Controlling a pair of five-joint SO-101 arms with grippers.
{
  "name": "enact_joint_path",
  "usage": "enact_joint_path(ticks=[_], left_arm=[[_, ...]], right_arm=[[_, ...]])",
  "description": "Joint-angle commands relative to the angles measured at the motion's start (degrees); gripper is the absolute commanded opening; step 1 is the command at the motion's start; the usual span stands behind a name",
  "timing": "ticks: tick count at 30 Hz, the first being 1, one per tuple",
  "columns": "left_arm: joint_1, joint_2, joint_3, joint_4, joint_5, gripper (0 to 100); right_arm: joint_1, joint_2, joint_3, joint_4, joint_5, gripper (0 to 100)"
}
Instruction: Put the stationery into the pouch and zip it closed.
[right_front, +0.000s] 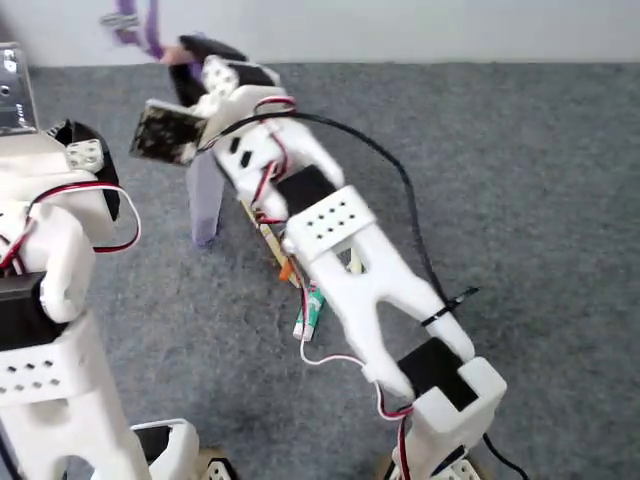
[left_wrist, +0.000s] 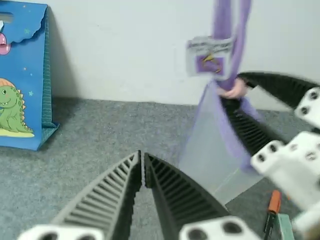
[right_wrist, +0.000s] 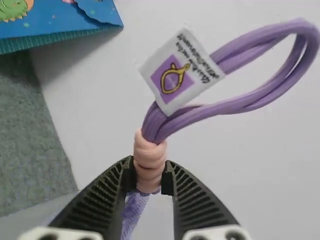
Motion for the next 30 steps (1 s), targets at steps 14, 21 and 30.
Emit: enact_joint_path(ticks=[14,21,30], left_arm=[[16.6,-1.4,12.4,0.0,0.9,13],[17.7,-1.5,14.6,0.1,11.3,26],[20.2,-1.6,14.5,0.1,16.2,26]], right_arm=[[3.7,-15.3,-3.0,31.9,-6.2,0.9],[5.4,-18.9,-3.0,37.2,-7.7,0.9],[7.0,-18.9,-3.0,40.6,-11.6,0.9]])
